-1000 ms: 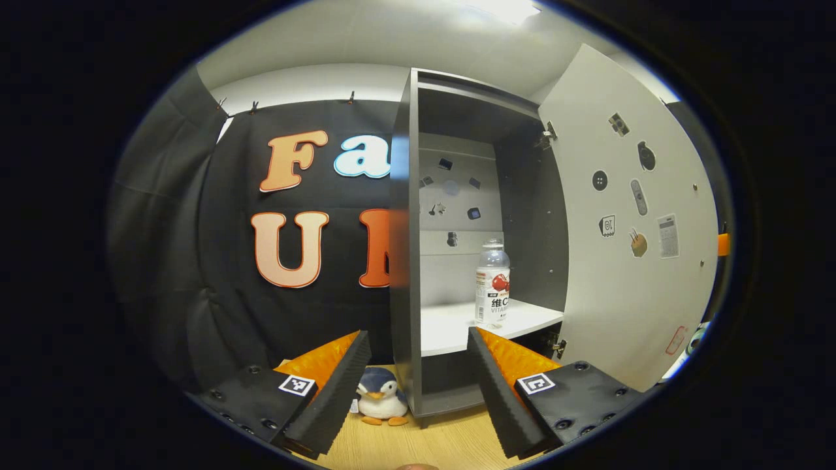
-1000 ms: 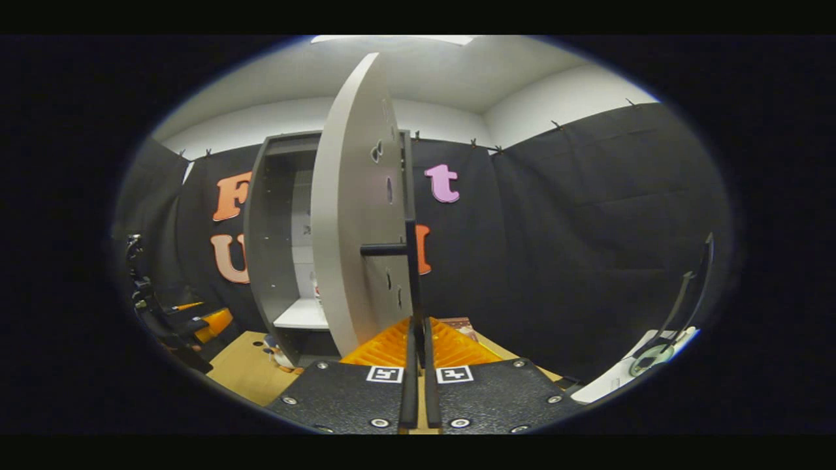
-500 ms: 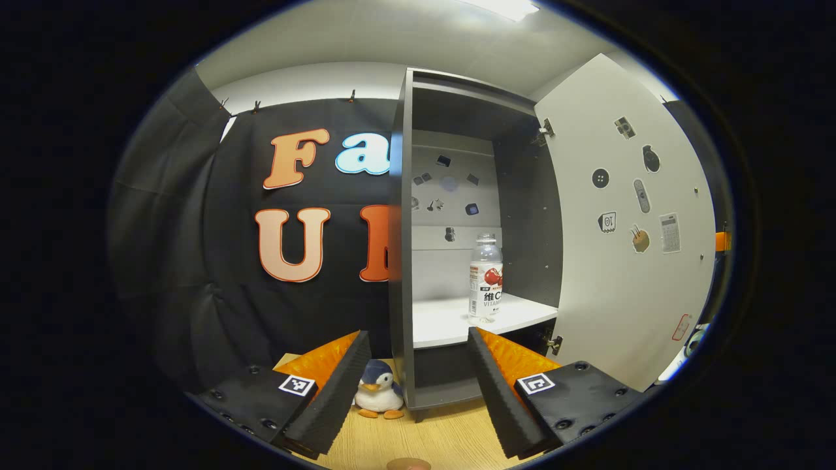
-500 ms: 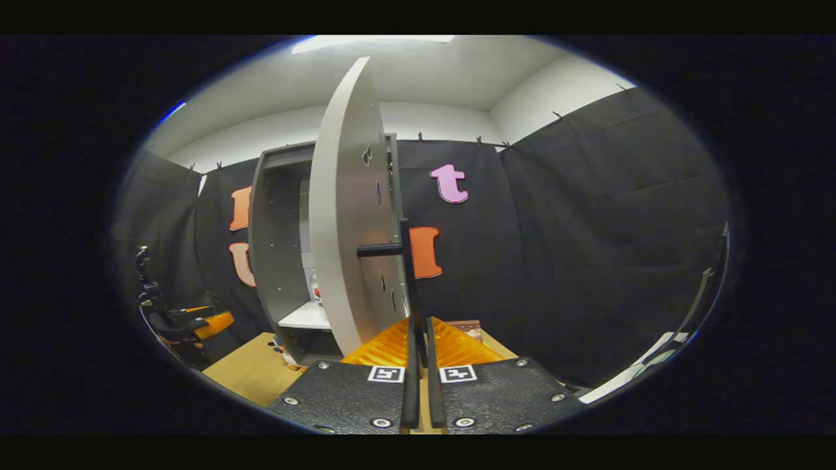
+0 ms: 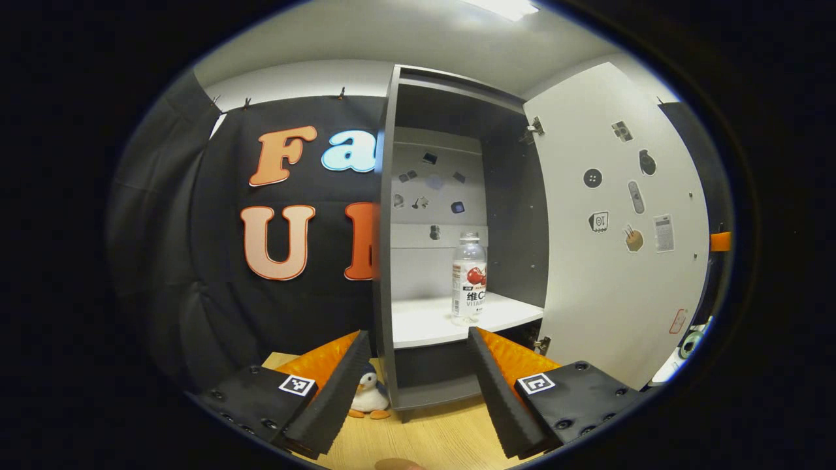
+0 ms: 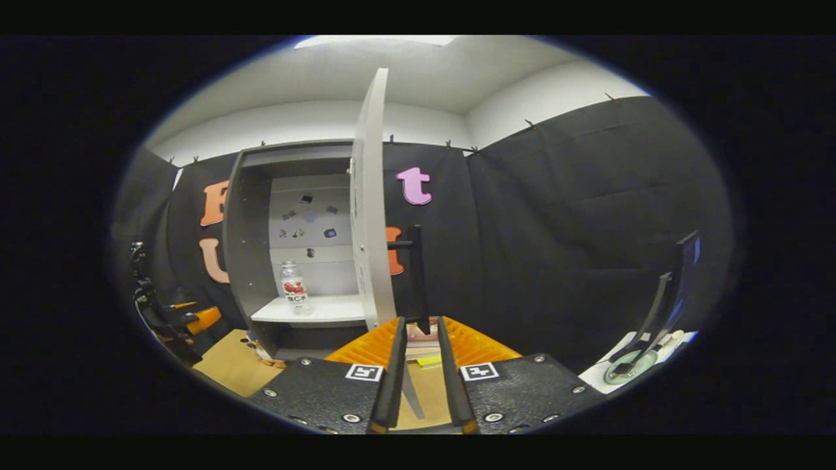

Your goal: Open the cabinet door with the right hand, grasp the bottle in the cabinet with the left hand and place it on the coaster, then close the cabinet door with the right hand.

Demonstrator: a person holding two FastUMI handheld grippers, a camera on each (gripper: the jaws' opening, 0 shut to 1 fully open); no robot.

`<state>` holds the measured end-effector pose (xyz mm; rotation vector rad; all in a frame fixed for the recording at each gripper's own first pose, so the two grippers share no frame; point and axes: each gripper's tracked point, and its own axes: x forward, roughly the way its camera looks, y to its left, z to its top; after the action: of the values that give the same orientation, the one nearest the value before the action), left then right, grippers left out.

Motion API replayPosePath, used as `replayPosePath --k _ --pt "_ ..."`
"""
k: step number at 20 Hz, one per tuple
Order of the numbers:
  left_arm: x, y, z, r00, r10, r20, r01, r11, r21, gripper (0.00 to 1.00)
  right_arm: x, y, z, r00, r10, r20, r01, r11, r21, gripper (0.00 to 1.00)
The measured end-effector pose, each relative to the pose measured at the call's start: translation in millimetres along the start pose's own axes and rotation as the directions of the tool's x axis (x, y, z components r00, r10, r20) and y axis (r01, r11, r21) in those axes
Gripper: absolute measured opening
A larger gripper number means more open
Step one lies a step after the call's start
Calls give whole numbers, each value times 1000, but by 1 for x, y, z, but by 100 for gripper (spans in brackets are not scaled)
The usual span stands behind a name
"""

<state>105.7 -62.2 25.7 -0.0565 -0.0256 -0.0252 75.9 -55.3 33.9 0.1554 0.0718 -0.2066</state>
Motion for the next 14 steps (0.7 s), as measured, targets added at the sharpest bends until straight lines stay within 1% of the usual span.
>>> replayPosePath --k 2,3,5,6,7,9,11,12,13,14 --pt "5 -6 2 1000 -29 3 29 1000 0 96 -6 3 -1 1000 -7 3 6 1000 30 25" --pt "11 -9 2 999 -45 4 45 999 -2 96 -10 6 -2 1000 -11 4 11 999 35 31" --pt "20 -11 4 998 -65 11 65 998 2 97 -18 8 -2 1000 -21 2 21 999 36 35" --pt "26 -11 6 997 -72 15 72 997 7 99 -22 11 -3 1000 -21 -1 21 999 33 36" --pt "32 -13 5 996 -86 15 85 996 11 96 -27 17 -6 1000 -22 -2 22 999 28 39" --pt "44 -20 4 993 -118 9 118 993 13 96 -36 33 -11 1000 -16 -10 16 1000 19 45" --pt "58 -21 3 991 -136 6 136 991 5 97 -31 62 -15 1000 -4 -22 4 1000 10 48" --pt "63 -24 1 989 -146 1 146 989 -9 96 -28 69 -17 1000 4 -27 -4 1000 1 45" --pt "71 -26 2 988 -157 -1 157 987 -25 96 -26 77 -18 1000 12 -29 -12 1000 -6 52" --pt "76 -27 3 987 -161 1 161 986 -37 99 -20 85 -19 999 27 -32 -27 1000 -13 53"
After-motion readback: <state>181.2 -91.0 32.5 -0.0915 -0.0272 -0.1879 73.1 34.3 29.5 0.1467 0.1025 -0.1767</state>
